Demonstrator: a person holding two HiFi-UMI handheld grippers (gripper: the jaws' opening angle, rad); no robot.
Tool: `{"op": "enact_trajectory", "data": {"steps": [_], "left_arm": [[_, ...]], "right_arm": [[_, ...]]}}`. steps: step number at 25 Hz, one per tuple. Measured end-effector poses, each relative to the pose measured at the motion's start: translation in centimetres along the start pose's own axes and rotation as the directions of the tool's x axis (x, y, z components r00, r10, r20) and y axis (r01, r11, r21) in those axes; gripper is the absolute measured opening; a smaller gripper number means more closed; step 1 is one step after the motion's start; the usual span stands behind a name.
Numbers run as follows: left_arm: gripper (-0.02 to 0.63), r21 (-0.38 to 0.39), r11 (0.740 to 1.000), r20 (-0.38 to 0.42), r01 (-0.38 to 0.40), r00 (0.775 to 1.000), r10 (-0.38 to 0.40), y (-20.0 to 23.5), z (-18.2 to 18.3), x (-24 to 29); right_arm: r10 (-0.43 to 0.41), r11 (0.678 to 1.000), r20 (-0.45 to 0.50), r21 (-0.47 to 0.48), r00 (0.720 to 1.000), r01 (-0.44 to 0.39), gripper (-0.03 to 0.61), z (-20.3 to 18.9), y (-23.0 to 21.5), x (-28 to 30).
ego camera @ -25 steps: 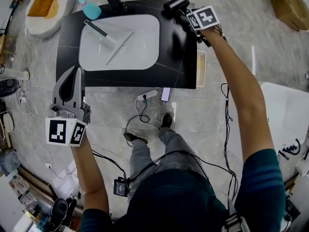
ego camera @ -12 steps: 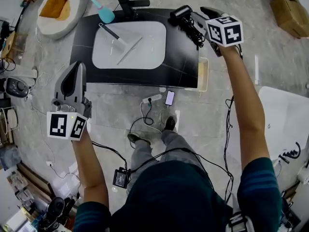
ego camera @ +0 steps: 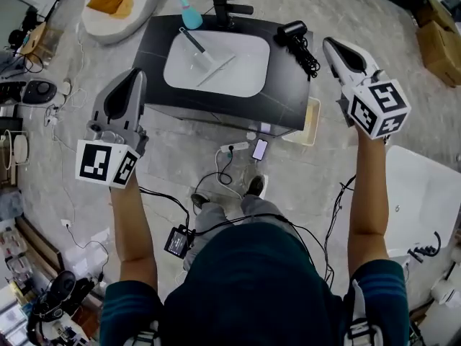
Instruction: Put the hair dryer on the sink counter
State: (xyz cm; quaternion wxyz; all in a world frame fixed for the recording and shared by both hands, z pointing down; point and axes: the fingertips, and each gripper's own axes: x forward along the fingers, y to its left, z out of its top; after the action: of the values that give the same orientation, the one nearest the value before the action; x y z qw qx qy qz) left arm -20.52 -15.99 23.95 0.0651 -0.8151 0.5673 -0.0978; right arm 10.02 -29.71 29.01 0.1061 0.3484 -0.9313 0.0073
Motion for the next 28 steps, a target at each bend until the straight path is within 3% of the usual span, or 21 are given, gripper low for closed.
{"op": "enact_trajectory", "data": {"steps": [11, 28], "left_arm": [[0.005, 0.062, 0.998, 0.035, -0.024, 0.999, 0.022, -1.0, 3.5, -6.8], [0.005, 0.088, 0.992, 0.076, -0.091, 0.994, 0.084, -2.7, 5.5, -17.3]], "right_arm": [[0.078, 0.994, 0.123, -0.088, 0.989, -0.067, 0.011, 7.7, 9.4, -8.5], [0.114, 0.990, 0.187, -0.099, 0.976, -0.097, 0.009, 10.0, 18.2, -17.4]]}}
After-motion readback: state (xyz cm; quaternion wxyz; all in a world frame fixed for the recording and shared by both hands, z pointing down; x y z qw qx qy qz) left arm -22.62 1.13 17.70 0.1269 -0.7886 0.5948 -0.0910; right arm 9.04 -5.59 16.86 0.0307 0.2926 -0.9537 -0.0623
